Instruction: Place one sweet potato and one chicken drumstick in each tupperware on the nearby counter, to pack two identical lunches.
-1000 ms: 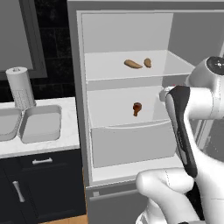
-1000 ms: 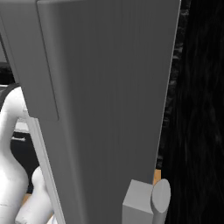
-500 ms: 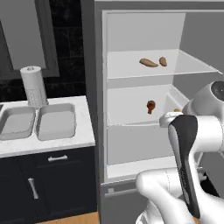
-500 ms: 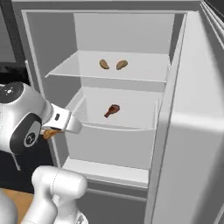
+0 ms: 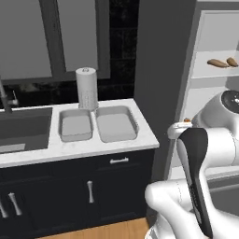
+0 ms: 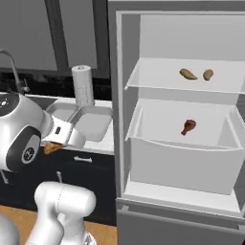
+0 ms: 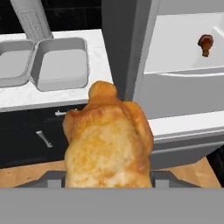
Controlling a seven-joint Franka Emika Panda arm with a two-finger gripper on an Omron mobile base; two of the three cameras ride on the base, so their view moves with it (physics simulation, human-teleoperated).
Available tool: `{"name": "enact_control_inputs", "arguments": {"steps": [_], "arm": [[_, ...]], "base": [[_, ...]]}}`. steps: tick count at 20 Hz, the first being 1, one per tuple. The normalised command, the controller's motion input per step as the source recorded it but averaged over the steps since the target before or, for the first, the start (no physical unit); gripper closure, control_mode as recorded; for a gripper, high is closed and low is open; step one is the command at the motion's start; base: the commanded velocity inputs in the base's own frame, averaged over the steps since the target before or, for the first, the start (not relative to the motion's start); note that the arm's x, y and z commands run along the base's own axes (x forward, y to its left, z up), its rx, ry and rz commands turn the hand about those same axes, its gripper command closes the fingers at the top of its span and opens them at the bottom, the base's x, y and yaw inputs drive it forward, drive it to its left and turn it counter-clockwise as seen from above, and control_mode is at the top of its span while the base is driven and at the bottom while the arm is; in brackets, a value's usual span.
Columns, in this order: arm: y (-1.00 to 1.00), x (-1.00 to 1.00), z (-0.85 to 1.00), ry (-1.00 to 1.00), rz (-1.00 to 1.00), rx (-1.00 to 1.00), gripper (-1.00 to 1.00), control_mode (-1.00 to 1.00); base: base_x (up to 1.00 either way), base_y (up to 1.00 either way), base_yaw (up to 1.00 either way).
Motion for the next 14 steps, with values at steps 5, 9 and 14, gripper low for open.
{"name": "enact_control_inputs", "arguments": {"steps": [5, 9, 14], "arm": [[0.00, 0.00, 0.00, 0.00, 0.00, 0.00, 1.00, 1.00], [0.00, 0.00, 0.00, 0.00, 0.00, 0.00, 1.00, 1.00], [0.00, 0.00, 0.00, 0.00, 0.00, 0.00, 1.00, 1.00]], "base": [[-0.05, 1.00, 0.05], [0.63, 0.75, 0.06], [0.82, 0.14, 0.18]]}}
